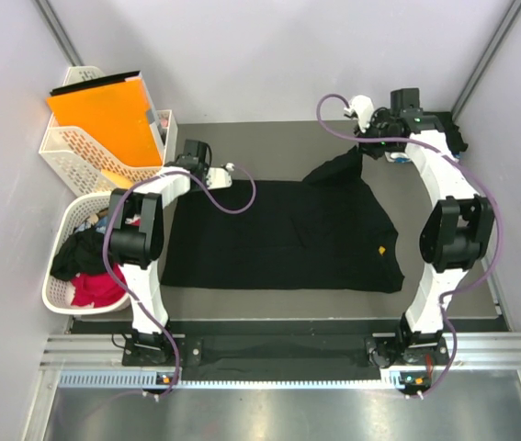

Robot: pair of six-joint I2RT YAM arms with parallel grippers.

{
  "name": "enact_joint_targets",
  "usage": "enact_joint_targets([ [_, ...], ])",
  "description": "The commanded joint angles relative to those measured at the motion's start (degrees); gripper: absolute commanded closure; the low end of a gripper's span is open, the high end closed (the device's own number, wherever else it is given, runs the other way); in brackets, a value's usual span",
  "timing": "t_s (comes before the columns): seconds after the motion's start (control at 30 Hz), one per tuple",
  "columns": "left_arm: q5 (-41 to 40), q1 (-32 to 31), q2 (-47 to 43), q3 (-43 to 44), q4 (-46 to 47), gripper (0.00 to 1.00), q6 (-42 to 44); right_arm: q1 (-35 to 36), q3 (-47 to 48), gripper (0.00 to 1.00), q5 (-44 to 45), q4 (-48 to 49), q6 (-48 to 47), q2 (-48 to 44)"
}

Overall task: Fold and stack the t-shirts
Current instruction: Fold the other side of the tshirt into a rectangle

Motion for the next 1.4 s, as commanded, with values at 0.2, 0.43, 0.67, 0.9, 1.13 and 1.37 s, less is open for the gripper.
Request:
enact_joint_targets([
  [0.2,0.3,0.9,-4.4,-2.0,1.2,1.0,1.2,0.5,-2.0,1.0,-4.4,-15.4,-11.0,-6.9],
  [0.43,0.4,1.5,-5.7,-2.3,2.0,1.0,0.8,0.5,-8.5,1.0,-3.3,-19.0,-15.8,-10.2],
  [0.67,1.0,1.6,-6.8,-2.0,1.6,1.0,1.0,0.5,-9.6,1.0,-1.7,-24.0,-20.4,-12.4],
  [0.9,2.5,1.8,-7.7,-2.1,-1.9,1.0,1.4,0.6,-9.5,1.0,-0.2,-30.5,-24.9,-14.0],
  [1.13,4.5,2.0,-9.0,-1.4,-6.8,1.0,2.8,0.5,-13.3,1.0,5.2,-31.0,-28.6,-15.3],
  [1.37,5.4,2.4,-10.0,-1.7,-10.5,1.0,3.7,-0.1,-16.0,1.0,7.9,-29.5,-30.2,-16.0],
])
